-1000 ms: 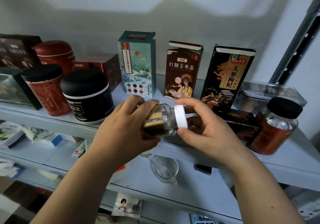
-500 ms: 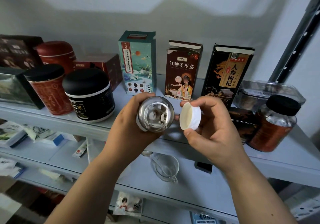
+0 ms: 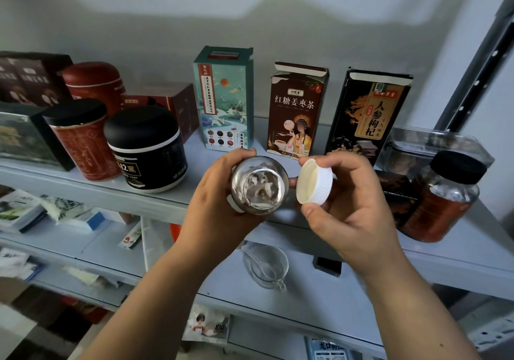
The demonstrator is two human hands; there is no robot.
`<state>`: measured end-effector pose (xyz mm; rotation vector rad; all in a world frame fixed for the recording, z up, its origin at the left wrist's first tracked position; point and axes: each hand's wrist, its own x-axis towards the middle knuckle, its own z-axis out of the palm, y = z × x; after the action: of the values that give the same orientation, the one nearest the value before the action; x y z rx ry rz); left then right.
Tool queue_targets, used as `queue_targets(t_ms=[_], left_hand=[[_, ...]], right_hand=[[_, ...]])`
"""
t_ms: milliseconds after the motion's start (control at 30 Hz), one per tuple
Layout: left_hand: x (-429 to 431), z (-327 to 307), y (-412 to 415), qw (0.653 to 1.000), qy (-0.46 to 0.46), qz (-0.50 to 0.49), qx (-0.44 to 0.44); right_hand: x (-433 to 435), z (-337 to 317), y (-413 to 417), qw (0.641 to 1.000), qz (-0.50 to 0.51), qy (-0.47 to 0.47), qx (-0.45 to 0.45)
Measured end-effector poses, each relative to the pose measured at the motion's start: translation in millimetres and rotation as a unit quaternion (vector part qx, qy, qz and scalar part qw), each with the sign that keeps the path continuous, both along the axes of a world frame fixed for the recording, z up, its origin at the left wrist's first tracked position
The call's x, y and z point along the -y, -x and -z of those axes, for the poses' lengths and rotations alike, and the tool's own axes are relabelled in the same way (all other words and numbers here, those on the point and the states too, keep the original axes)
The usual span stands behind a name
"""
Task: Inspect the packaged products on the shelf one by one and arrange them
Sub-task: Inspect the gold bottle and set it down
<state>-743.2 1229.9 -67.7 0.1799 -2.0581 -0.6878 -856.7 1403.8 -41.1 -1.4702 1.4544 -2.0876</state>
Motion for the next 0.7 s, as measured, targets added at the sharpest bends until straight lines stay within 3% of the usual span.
queue_targets(t_ms=[433, 567, 700], left_hand=[[1.3, -1.1, -6.2, 0.994, 0.097, -0.052, 0.017], [5.8, -7.2, -13.1, 0.983, 0.151, -0.075, 0.069], [9.0, -19.3, -27.8, 0.976, 0.173, -0.056, 0.121]], right_hand=[[-7.6, -0.7, -4.9, 0.987, 0.082, -0.085, -0.111], [-9.4, -5.2, -4.0, 0.961, 0.129, -0.137, -0.201], [-11.0, -4.2, 0.2, 0.955, 0.140, -0.160, -0.209]])
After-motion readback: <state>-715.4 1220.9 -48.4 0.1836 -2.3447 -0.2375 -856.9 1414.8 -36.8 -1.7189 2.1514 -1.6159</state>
